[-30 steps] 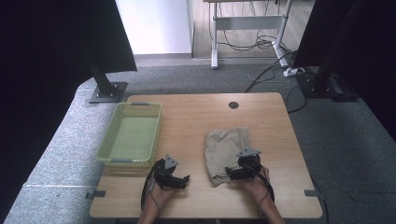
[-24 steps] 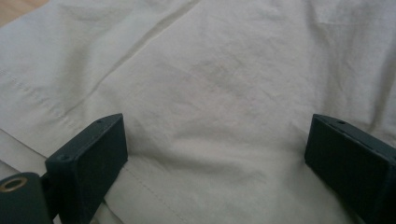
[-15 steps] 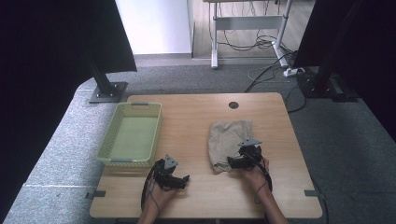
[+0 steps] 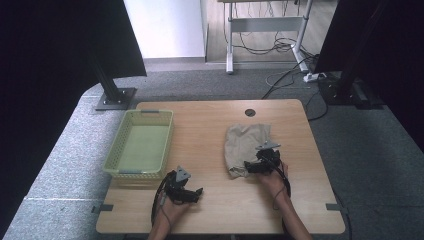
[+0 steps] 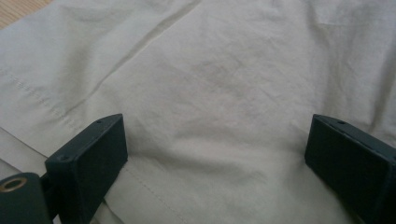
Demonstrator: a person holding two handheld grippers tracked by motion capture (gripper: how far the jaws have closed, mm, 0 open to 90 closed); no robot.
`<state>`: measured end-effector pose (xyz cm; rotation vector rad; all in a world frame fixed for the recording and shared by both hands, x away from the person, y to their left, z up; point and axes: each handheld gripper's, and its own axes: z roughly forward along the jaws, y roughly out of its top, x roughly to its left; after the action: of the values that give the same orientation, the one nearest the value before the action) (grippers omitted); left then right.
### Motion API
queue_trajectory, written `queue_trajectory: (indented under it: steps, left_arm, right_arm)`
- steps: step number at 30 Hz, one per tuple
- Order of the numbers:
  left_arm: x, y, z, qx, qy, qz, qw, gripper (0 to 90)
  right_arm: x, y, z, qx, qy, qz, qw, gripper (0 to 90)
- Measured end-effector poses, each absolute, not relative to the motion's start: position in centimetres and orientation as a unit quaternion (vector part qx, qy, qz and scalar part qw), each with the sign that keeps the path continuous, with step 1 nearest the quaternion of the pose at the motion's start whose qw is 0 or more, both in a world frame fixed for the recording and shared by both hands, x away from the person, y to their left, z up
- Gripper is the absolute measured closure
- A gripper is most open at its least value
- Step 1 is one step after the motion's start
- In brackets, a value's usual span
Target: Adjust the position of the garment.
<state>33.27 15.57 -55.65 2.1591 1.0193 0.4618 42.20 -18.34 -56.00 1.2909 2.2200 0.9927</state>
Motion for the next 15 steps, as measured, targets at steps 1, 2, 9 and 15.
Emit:
queue_trajectory:
  steps: [1, 2, 9, 15]
  left_arm:
    - [33.3, 15.6, -55.6, 0.833, 0.393, 0.178, 0.347, 3.7]
    - [33.3, 15.6, -55.6, 0.833, 0.393, 0.178, 0.347, 3.7]
    - [33.2, 15.4, -55.7, 0.828, 0.405, 0.181, 0.342, 0.8]
    - [33.2, 15.4, -55.7, 0.829, 0.405, 0.181, 0.341, 0.4]
  right_arm:
    - [42.2, -18.3, -55.9, 0.46, 0.792, 0.353, 0.192, 5.1]
    - [42.2, -18.3, -55.9, 0.46, 0.792, 0.353, 0.192, 5.1]
    - [41.9, -18.7, -54.9, 0.451, 0.793, 0.364, 0.189, 4.8]
    - [40.9, -19.2, -53.5, 0.439, 0.796, 0.376, 0.181, 4.8]
